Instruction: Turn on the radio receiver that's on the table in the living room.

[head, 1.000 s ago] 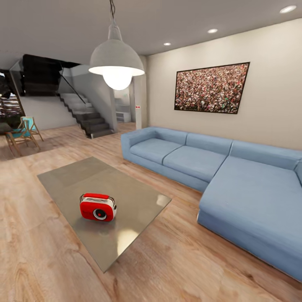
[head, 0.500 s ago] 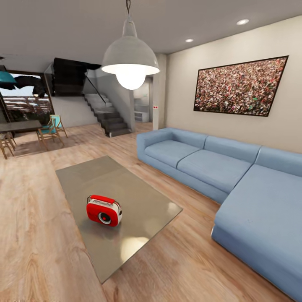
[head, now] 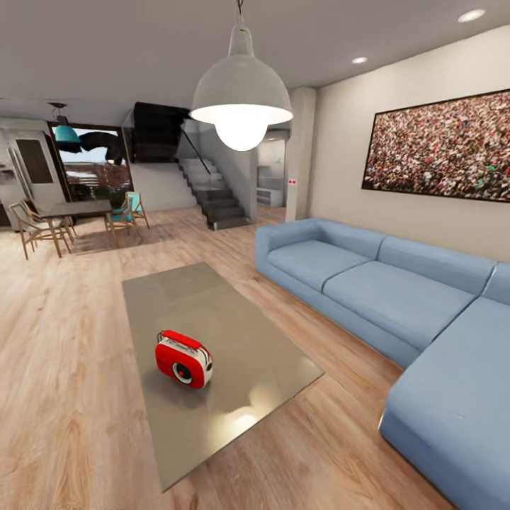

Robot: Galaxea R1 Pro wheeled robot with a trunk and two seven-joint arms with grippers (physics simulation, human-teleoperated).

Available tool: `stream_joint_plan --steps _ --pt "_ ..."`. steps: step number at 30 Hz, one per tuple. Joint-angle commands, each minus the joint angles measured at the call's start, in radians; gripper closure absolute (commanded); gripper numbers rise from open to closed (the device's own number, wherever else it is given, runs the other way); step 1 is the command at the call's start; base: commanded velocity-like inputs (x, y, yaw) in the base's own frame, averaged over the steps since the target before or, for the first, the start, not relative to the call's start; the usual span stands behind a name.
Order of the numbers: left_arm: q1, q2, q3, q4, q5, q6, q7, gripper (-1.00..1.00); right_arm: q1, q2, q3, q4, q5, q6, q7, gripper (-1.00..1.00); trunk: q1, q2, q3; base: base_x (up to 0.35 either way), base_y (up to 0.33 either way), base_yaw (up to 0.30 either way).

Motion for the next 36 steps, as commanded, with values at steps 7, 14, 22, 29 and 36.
stream_joint_plan --steps 7,14,22,29,36 --pt "0.0 0.0 0.031 0.0 0.0 0.0 -0.001 -1.0 0.0 0.0 0.0 0.0 0.001 0.0 0.0 -1.0 0.0 0.0 0.0 0.172 -0.296 0.295" --pt "0.0 0.0 0.033 0.0 0.0 0.0 -0.002 -1.0 0.0 0.0 0.0 0.0 0.001 0.0 0.0 -1.0 0.0 0.0 0.0 0.145 -0.302 0.295" --pt "0.0 0.0 0.033 0.0 0.001 -0.001 -0.002 -1.0 0.0 0.0 0.0 0.0 0.001 0.0 0.0 -1.0 0.0 0.0 0.0 0.115 -0.303 0.295" --pt "0.0 0.0 0.035 0.0 0.001 0.0 -0.002 -1.0 0.0 0.0 0.0 0.0 0.001 0.0 0.0 -1.0 0.0 0.0 0.0 0.102 -0.303 0.295" --pt "0.0 0.001 0.036 0.0 0.001 -0.001 -0.002 -1.0 0.0 0.0 0.0 0.0 0.001 0.0 0.0 -1.0 0.0 0.0 0.0 0.104 -0.248 0.295"
